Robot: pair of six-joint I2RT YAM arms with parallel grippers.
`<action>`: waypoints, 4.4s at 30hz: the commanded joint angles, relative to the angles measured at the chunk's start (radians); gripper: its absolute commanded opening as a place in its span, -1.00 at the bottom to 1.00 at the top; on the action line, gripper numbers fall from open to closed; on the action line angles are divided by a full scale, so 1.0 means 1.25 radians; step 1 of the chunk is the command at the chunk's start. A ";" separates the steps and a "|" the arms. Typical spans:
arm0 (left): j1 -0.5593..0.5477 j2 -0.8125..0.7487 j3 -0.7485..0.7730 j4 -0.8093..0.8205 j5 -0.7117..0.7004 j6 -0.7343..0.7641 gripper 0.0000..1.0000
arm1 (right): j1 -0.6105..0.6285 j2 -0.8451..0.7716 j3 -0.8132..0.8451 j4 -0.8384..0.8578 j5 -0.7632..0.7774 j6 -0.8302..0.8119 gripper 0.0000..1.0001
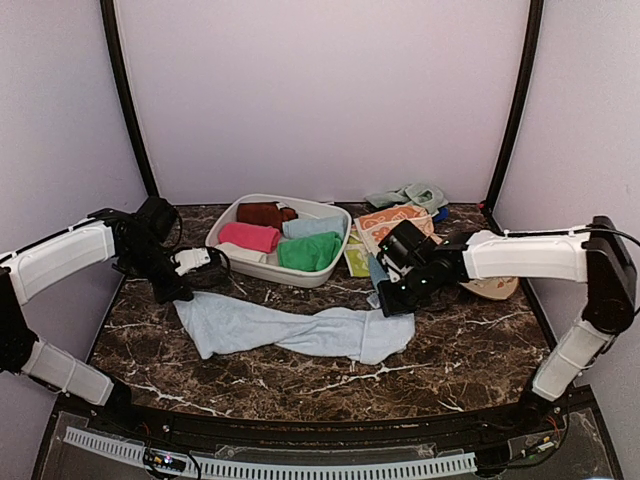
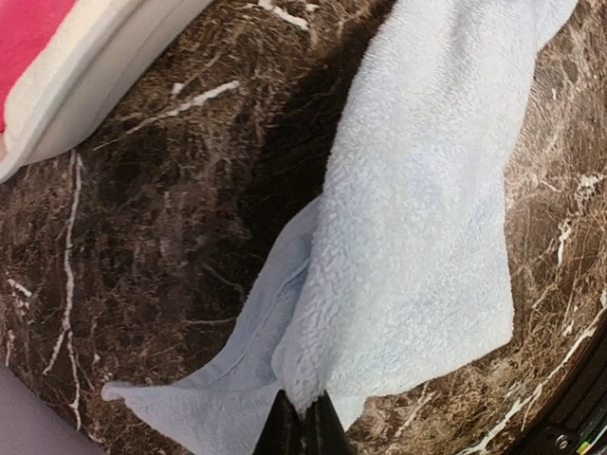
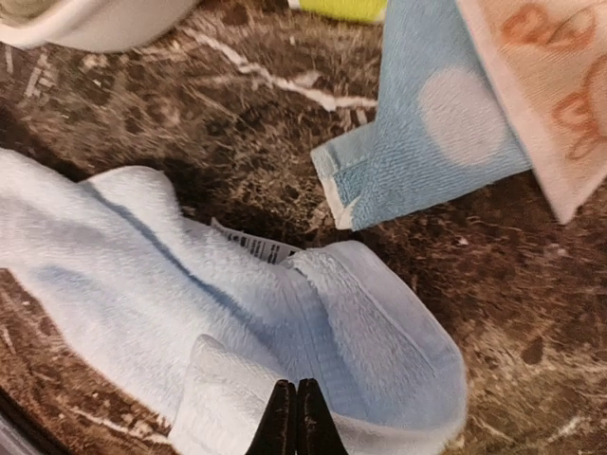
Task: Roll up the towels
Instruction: Adjust the towel at the center of the board, then pick up the towel from the center of the board.
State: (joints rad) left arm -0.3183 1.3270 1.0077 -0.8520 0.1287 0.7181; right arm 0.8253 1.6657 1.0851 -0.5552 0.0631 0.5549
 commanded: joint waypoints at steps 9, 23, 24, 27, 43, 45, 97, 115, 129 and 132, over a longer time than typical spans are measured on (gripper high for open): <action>0.019 -0.009 0.124 -0.004 -0.042 -0.018 -1.00 | 0.279 -0.318 -0.259 -0.110 -0.055 0.264 -1.00; 0.019 -0.040 0.105 -0.041 -0.052 -0.004 -1.00 | -0.013 -0.163 0.043 -0.067 -0.041 -0.007 0.12; 0.019 -0.041 0.100 -0.041 -0.053 -0.003 -1.00 | -0.027 -0.120 0.048 -0.038 -0.054 -0.017 0.13; 0.020 -0.044 0.090 -0.042 -0.058 -0.001 -1.00 | -0.055 0.032 0.106 0.015 -0.117 -0.048 0.14; 0.020 -0.068 0.075 -0.038 -0.070 -0.008 -1.00 | -0.058 0.068 0.099 0.091 -0.215 -0.049 -1.00; 0.019 -0.073 0.078 -0.034 -0.084 -0.010 -1.00 | -0.057 0.015 0.096 0.079 -0.194 -0.049 -1.00; 0.307 0.248 -0.034 0.247 -0.038 0.002 0.05 | 0.136 -0.419 -0.235 0.001 0.068 0.102 -1.00; 0.318 0.194 0.076 0.135 0.061 -0.044 -1.00 | 0.087 -0.435 -0.122 -0.061 0.107 0.056 -1.00; 0.318 -0.041 0.223 0.054 0.063 -0.070 -1.00 | -0.010 -0.466 0.060 -0.172 0.162 -0.037 -1.00; 0.318 -0.077 0.259 0.037 0.071 -0.075 -1.00 | -0.020 -0.473 0.119 -0.217 0.180 -0.057 -1.00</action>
State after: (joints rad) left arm 0.0704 1.2984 1.2652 -0.7452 0.2089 0.6426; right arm 0.8207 1.1103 1.1374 -0.7448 0.2295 0.5358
